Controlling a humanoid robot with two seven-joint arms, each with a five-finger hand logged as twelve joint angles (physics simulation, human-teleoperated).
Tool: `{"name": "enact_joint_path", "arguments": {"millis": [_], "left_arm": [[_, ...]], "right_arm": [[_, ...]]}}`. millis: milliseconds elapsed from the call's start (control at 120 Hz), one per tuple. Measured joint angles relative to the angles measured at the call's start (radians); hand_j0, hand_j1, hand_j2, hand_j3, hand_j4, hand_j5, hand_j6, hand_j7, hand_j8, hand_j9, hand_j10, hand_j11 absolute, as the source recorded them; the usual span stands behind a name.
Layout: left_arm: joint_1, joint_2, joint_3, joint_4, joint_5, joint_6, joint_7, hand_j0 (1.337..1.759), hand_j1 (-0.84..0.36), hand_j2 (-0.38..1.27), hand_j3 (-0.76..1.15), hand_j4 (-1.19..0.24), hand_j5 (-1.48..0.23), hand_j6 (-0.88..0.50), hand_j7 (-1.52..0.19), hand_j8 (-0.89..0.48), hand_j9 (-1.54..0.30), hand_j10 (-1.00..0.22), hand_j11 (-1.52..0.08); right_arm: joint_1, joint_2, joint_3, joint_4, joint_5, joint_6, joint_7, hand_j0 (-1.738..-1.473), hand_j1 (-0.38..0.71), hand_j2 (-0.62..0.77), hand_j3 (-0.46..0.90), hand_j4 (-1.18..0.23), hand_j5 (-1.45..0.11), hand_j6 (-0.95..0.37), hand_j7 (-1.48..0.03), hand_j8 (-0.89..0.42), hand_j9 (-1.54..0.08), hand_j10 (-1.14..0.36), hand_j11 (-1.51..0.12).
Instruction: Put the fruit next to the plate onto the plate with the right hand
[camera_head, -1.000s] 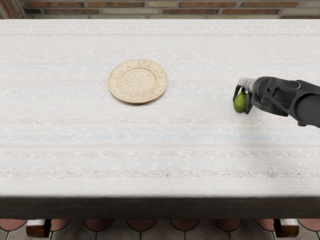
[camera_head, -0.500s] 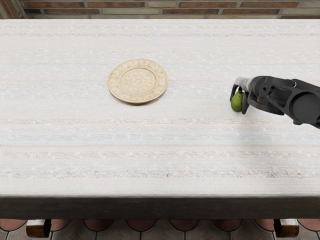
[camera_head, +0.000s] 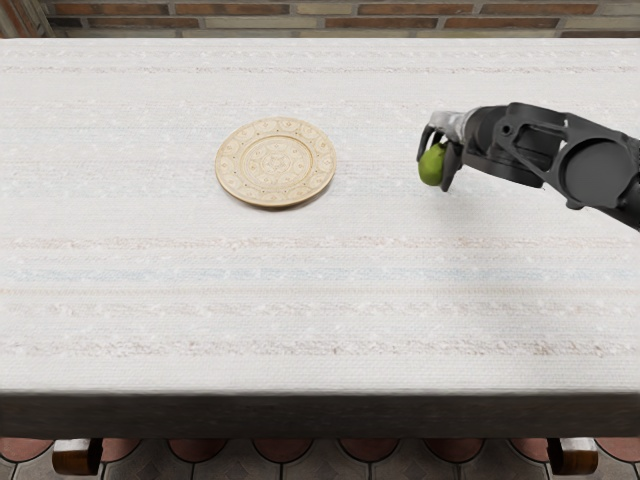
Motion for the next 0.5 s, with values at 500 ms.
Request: {"name": "enact_joint_path", "arguments": {"millis": [500], "left_arm": [[0.000,0.000,0.000,0.000,0.000,0.000,0.000,1.658,0.33,0.00,0.00,-0.02,-0.02,-0.02,-0.02,-0.02,-0.02,-0.02,-0.02]], "right_arm": [[0.143,0.262,-0.014,-0.075,-0.027,-0.023,0.000,-1.653,0.33,0.31,0.00,-0.55,-1.07,-0.35,-1.01,-0.41,-1.02,-0.77,-1.02]]}}
